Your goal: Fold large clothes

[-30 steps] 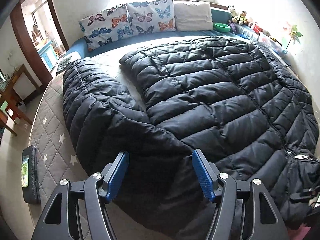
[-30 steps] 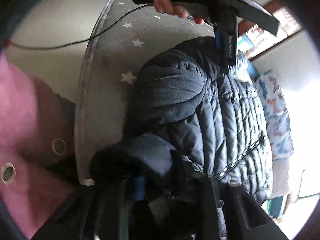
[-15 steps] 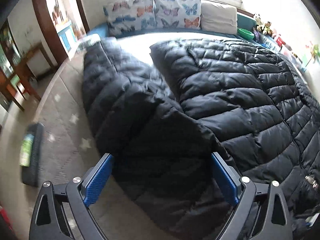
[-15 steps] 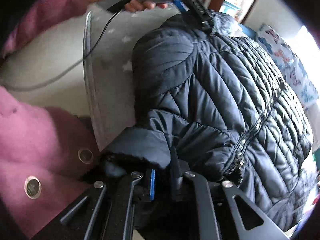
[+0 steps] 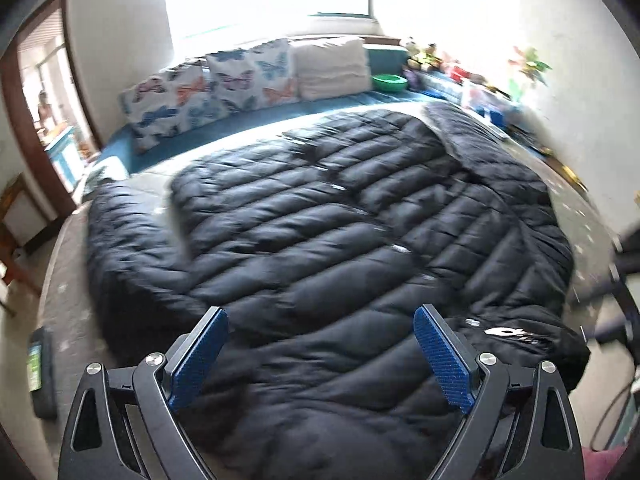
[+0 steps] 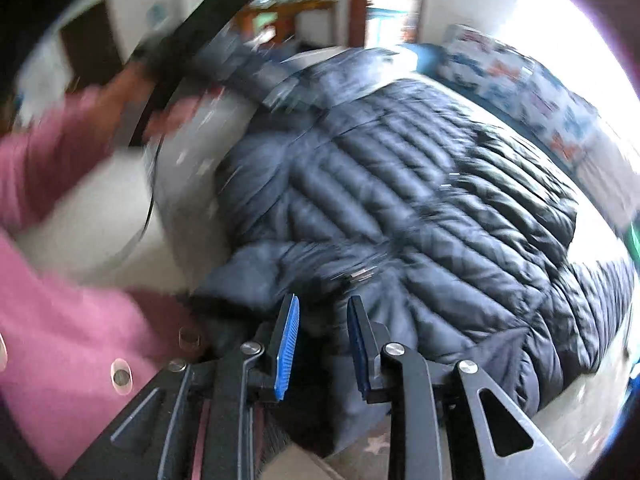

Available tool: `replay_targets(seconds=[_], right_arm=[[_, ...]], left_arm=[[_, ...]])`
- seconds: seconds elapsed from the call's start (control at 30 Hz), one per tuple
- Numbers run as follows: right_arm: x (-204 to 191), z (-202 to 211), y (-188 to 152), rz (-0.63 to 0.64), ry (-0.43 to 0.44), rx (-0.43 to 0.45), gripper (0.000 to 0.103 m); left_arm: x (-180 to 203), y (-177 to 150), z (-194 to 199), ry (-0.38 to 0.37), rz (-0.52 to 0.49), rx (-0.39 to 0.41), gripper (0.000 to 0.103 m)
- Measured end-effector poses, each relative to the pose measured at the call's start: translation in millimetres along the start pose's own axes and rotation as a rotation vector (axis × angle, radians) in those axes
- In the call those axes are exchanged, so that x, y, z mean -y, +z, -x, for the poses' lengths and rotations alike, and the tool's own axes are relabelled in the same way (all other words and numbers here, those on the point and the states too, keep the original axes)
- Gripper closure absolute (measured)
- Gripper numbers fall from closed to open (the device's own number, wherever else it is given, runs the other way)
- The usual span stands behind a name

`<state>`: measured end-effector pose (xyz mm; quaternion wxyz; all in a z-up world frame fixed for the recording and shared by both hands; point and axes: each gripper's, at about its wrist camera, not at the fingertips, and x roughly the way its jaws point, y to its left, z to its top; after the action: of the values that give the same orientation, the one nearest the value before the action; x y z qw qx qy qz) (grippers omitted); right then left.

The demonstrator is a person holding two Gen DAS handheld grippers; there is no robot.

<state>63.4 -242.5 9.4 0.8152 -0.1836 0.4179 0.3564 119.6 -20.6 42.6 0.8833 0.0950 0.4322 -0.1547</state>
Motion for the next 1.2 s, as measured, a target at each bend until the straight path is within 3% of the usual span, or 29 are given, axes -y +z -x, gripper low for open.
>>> replay_targets(seconds=[0.13,0.23,0.33,0.5,0.63,0.73,0.87,1.07,1.2], right_arm=[[34.5,-24.1,-0.5,-0.168,-0.076,-0.009,0.075],[44.2,-48.8,-13.3,-0.24,-0.034,-0.052,0.075],[32.2,-64.7,-28.4,-0.207,-0.042,-0.076,0.075],[18.4,-64.7,-34.6,-0.145,-0.097,-0.062,0.075],[22.9,-55.4,-40.4,-0.186,-0.044,-0.035,0.075],[24.4,-66.7,-55.2,-0.188,-0.032,-0.034,0.075],[35.8,-45.5,-48.5,-0.223,0.032,-0.024,0.075],[114.0,18.3,-43.0,-0.419,-0.018,0.107,0.075],[188.9,46.0,-41.7,-0.555,-0.117,0.166,0.059]], left_arm=[[33.2,-5.0,-26.1,-0.069,-0.007,-0.038,0.011],[55.3,-12.9,-39.2,-0.106,-0.018,-0.051,0.012],[76.0,-17.5,-44.1,-0.094,-0.074,-0.018,0.012],[107.2,-19.4,-51.3,-0.15,-0.125,-0.015,0.012],[126.5,-31.4,-66.6,-0.151,-0.177,-0.041,0.015],[128.6,-37.6,-78.1,-0.156,-0.154,-0.066,0.015],[125.5,-37.9,-82.0,-0.146,-0.163,-0.087,0.015],[132.3,-36.7,-87.7,-0.11,-0.196,-0.096,0.015],[131.0,-36.5,-89.0,-0.106,-0.197,-0.106,0.015]])
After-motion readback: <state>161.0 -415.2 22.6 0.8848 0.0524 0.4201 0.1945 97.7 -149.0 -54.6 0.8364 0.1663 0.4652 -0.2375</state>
